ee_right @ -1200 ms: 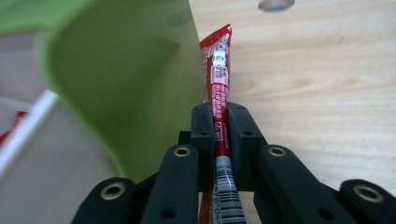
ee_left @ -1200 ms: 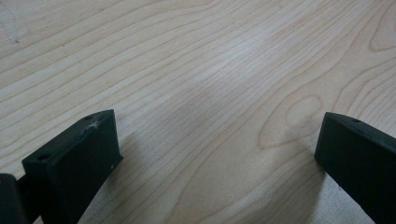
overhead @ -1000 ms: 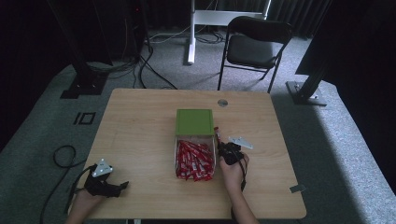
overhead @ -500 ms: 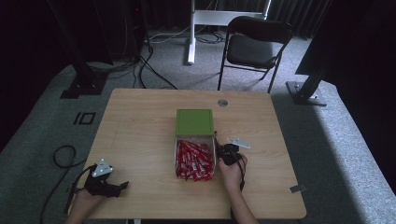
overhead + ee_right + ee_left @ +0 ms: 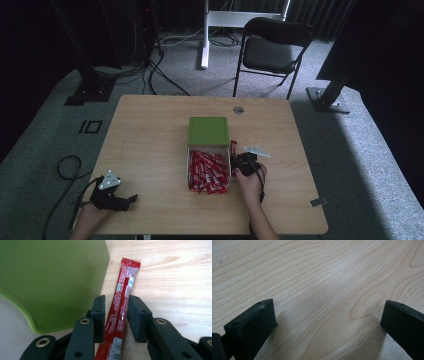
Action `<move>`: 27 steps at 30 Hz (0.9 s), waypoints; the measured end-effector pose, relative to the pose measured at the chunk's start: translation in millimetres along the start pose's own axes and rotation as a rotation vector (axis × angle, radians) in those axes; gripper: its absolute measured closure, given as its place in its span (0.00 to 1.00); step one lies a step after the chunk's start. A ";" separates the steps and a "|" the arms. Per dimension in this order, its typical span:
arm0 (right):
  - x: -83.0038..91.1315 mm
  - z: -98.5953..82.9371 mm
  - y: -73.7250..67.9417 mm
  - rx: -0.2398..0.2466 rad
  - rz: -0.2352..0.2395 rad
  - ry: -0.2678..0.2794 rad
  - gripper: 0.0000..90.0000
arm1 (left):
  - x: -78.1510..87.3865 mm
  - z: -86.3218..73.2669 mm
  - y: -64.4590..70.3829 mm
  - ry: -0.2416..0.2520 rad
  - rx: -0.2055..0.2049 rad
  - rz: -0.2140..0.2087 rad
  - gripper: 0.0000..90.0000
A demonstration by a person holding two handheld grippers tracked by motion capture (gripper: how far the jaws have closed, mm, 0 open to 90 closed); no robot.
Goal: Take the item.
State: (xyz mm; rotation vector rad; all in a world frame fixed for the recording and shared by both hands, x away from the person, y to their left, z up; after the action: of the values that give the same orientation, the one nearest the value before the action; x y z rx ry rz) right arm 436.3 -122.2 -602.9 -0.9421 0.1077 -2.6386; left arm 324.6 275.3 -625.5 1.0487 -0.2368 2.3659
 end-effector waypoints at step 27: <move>23.8 3.2 38.2 0.038 -0.039 0.010 0.29 | 0.0 0.0 0.1 0.000 0.001 0.000 0.01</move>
State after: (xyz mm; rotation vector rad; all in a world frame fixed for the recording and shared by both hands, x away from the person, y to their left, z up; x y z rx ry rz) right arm 432.0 -166.1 -593.0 -0.9275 0.0425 -2.6712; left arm 324.6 275.2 -625.5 1.0491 -0.2357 2.3661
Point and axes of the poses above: each handheld gripper's, and its own axes: x roughly backward along the jaws, z roughly out of its top, y roughly to its right, the point moved 10 cm from there along -x, roughly forward along the jaws, and after that the axes turned 6 degrees about x, right-handed, at the moved point
